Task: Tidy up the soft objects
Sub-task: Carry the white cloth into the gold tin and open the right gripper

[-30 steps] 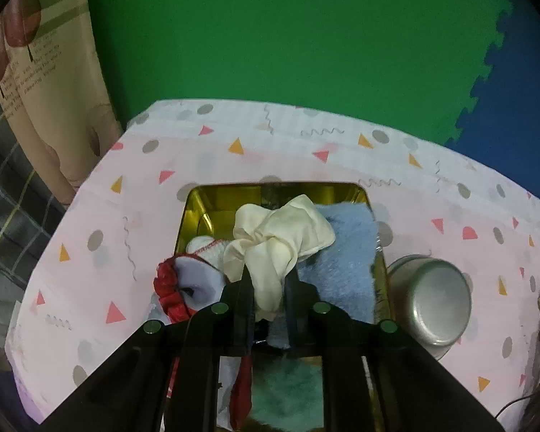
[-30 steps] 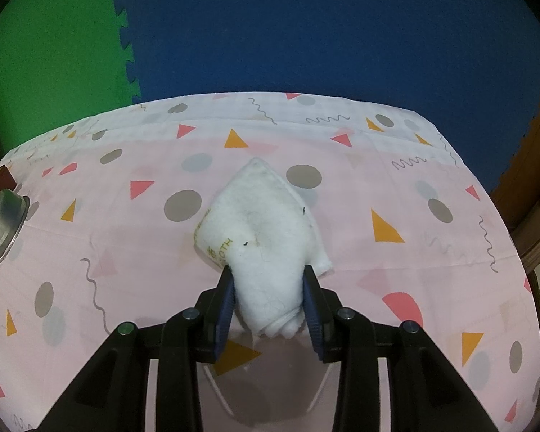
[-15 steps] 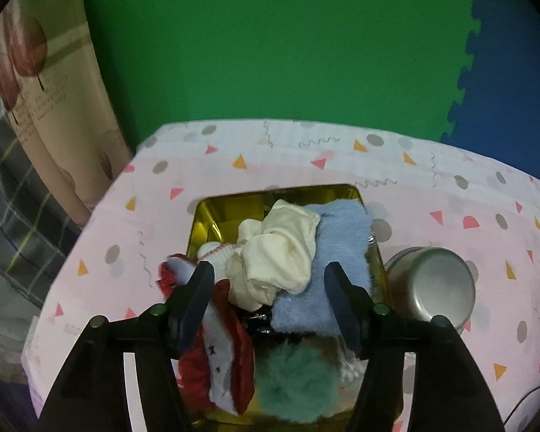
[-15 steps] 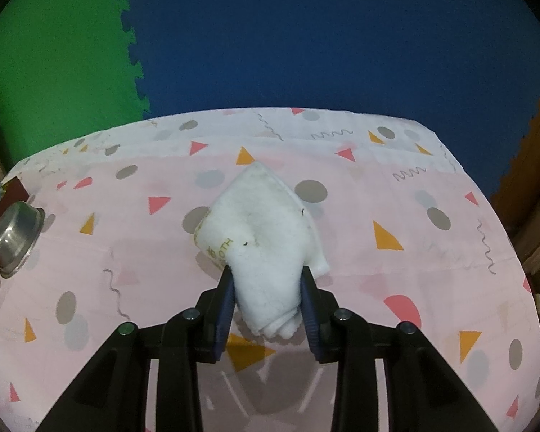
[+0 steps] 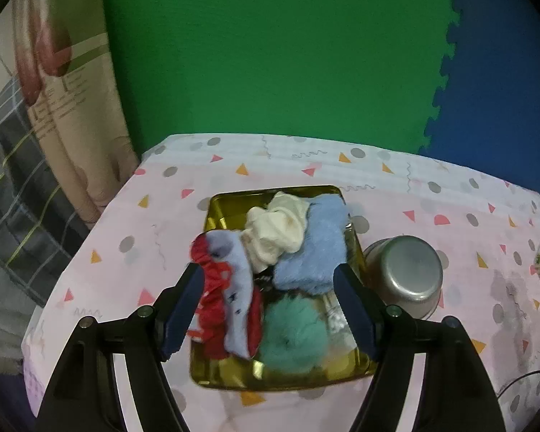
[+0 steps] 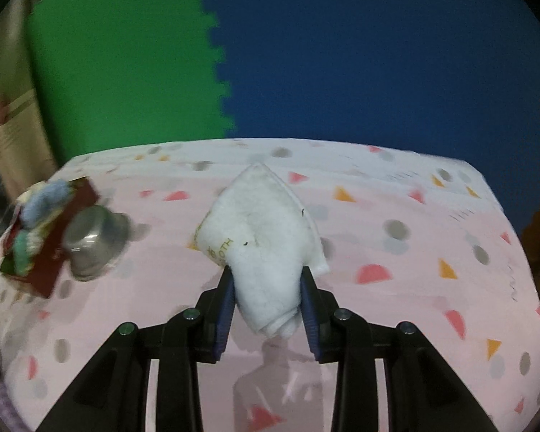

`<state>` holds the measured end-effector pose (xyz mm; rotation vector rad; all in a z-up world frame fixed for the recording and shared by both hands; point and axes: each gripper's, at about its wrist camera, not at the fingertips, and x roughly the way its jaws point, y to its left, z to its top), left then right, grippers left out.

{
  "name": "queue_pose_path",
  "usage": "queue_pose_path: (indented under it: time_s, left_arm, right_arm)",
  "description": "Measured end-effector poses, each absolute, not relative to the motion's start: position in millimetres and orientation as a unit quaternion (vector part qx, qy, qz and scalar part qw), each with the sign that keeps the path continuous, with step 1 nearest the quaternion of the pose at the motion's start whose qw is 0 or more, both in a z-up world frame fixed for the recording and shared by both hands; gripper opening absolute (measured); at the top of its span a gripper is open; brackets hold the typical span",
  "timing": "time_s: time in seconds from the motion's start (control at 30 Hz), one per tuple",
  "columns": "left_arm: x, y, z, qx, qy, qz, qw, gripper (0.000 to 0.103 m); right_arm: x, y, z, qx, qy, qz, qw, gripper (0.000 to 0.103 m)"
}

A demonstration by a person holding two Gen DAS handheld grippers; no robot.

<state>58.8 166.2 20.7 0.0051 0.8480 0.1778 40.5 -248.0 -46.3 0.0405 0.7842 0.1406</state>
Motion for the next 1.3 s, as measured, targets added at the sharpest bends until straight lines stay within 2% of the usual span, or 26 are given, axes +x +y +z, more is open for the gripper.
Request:
queue_pose_path:
  time_s: [0.57, 0.97, 1.3]
  left_arm:
    - [-0.1, 232.8, 27.6, -0.033, 0.403, 0.148, 0.903, 0.075]
    - [-7.1, 265.5, 16.4, -0.059, 0.416, 0.170, 0.891, 0.075]
    - [-6.0, 274.7, 9.8, -0.058, 0.420, 0.183, 0.887, 0.077]
  right_arm:
    - [44.8, -61.0, -3.4, -0.020, 0.365, 0.263, 0.893, 0.034]
    - [49.3, 51.6, -22.1, -0.059, 0.391, 0.325, 0.859, 0.034]
    - [67.2, 102.3, -43.1, -0.088, 0.405, 0.312, 0.855, 0.034]
